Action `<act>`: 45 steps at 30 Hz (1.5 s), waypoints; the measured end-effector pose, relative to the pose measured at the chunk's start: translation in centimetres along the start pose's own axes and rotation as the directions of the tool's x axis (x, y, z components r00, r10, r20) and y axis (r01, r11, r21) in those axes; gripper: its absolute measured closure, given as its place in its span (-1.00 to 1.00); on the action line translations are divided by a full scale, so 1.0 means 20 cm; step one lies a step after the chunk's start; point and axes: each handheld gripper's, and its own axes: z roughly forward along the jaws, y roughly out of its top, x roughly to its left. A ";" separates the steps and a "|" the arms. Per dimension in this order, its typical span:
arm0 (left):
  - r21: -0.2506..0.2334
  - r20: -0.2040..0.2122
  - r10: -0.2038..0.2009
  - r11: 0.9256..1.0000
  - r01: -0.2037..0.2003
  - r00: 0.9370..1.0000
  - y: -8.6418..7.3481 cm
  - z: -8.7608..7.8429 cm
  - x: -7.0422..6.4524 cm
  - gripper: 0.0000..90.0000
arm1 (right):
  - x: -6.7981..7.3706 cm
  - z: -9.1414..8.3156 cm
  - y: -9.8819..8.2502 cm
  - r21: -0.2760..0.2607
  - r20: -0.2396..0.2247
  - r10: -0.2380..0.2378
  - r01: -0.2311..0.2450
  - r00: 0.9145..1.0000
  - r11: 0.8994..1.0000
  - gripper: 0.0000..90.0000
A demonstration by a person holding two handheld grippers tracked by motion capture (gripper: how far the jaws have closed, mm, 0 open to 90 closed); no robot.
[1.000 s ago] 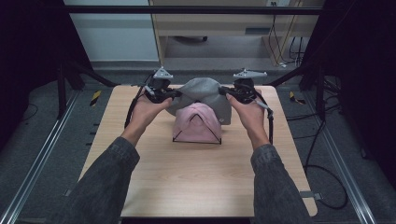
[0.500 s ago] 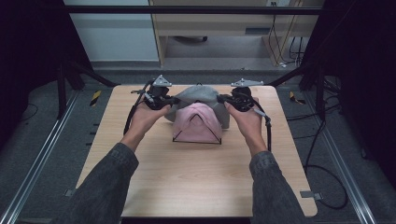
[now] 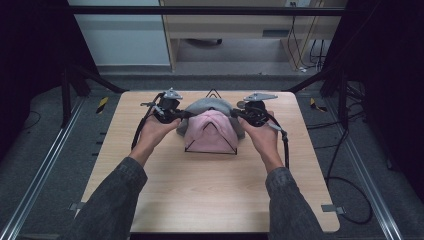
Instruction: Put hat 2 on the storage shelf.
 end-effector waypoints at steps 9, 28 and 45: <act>-0.009 0.010 -0.033 0.999 0.033 0.999 -0.01 0.00 0.01 0.83 | -0.02 -0.01 -0.02 0.003 0.008 0.024 -0.024 1.000 1.000 0.84; -0.080 -0.091 -0.032 0.996 0.025 0.995 -0.18 -0.34 -0.02 -0.70 | -0.03 -0.32 -0.07 0.017 0.120 -0.006 0.005 0.993 1.000 -0.50; 0.094 -0.041 -0.053 0.994 0.057 0.998 -0.64 -0.33 -0.09 -0.87 | -0.01 -0.37 -0.36 0.089 0.151 0.009 -0.023 0.988 0.996 -0.62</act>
